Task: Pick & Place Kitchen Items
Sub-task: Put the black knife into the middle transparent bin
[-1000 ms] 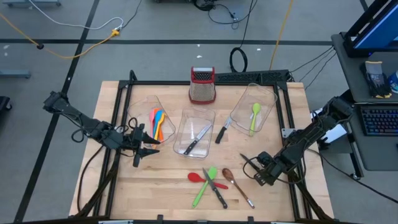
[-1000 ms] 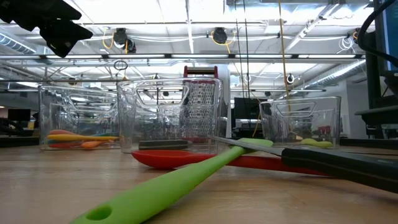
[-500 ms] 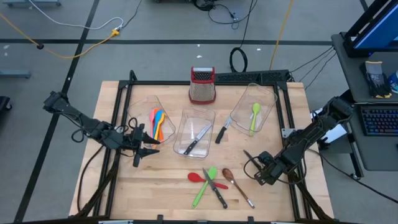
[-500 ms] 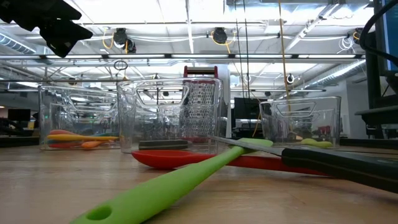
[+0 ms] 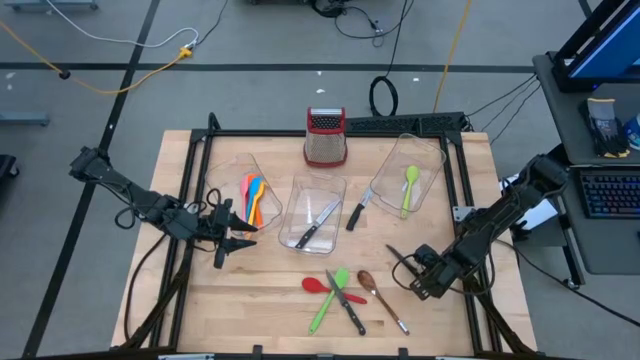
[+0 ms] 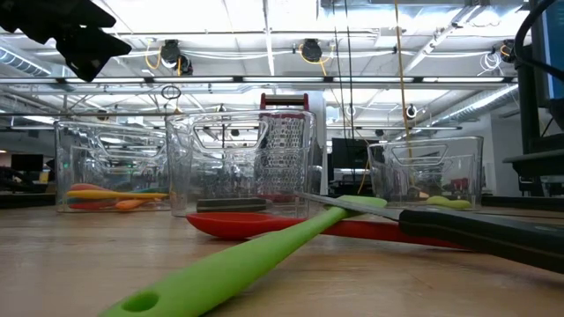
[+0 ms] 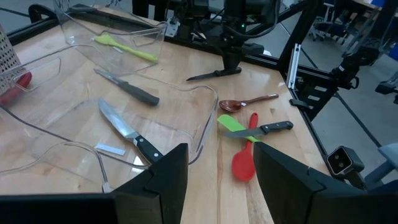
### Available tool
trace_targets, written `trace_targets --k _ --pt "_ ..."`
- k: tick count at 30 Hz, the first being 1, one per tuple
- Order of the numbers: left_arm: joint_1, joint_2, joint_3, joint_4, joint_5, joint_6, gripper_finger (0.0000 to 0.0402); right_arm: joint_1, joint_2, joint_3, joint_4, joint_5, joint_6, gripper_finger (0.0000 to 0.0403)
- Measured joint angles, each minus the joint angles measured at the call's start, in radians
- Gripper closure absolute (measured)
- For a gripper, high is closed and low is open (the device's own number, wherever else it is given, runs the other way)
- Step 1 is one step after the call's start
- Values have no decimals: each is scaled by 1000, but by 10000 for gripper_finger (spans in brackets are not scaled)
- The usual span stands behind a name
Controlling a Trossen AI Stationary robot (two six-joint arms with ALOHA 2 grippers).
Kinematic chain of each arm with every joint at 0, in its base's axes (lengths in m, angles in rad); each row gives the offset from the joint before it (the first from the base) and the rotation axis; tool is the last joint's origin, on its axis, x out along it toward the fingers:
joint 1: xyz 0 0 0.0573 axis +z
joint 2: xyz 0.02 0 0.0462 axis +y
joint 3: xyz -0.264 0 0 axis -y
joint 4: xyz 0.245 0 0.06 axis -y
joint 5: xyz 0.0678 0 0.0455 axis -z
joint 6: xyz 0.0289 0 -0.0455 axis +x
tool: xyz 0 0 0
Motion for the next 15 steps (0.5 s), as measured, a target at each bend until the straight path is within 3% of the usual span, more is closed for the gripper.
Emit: trace_targets --k 9,15 --pt "0 0 0 12 0 -15 215 0 -83 -1 81 74 -56 341" --pt "0 0 0 46 1 -5 215 -5 -108 -5 220 263 -140 341"
